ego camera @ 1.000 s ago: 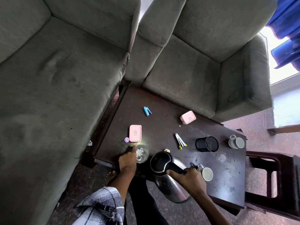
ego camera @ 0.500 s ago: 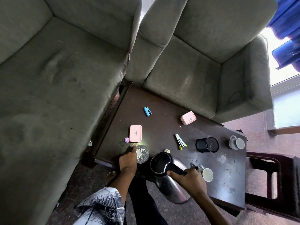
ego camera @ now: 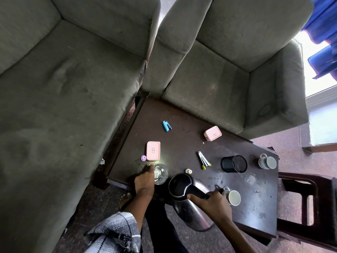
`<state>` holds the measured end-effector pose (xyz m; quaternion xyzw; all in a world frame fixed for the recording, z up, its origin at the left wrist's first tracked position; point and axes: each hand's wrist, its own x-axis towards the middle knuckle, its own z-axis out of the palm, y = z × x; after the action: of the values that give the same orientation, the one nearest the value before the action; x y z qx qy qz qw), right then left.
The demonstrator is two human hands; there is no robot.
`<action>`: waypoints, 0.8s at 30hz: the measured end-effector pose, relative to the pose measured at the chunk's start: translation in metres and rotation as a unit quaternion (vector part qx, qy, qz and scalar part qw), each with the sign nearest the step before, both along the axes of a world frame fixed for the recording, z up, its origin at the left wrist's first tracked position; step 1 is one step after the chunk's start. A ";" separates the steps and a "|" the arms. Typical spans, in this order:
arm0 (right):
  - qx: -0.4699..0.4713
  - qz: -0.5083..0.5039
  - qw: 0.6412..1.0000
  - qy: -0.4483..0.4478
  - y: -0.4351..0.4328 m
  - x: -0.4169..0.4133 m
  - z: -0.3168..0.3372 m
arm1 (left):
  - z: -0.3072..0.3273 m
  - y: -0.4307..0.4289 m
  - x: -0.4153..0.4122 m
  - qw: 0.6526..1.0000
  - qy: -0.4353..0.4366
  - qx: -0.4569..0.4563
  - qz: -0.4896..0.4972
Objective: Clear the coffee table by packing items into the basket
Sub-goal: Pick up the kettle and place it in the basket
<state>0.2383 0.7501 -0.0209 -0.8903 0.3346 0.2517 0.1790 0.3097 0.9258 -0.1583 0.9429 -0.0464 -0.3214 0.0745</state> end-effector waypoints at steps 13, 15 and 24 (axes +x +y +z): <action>-0.004 0.005 1.000 0.010 0.002 0.003 0.003 | 0.000 0.001 0.001 1.000 0.007 -0.003 -0.001; -0.006 0.007 1.000 0.012 0.003 0.003 0.003 | 0.001 0.001 0.001 1.000 0.007 -0.003 -0.001; -0.007 0.006 1.000 0.017 0.005 0.003 0.004 | 0.000 0.001 0.001 1.000 0.008 -0.002 0.000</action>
<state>0.2411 0.7549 -0.0171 -0.8892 0.3336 0.2655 0.1658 0.3107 0.9270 -0.1581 0.9400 -0.0466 -0.3292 0.0762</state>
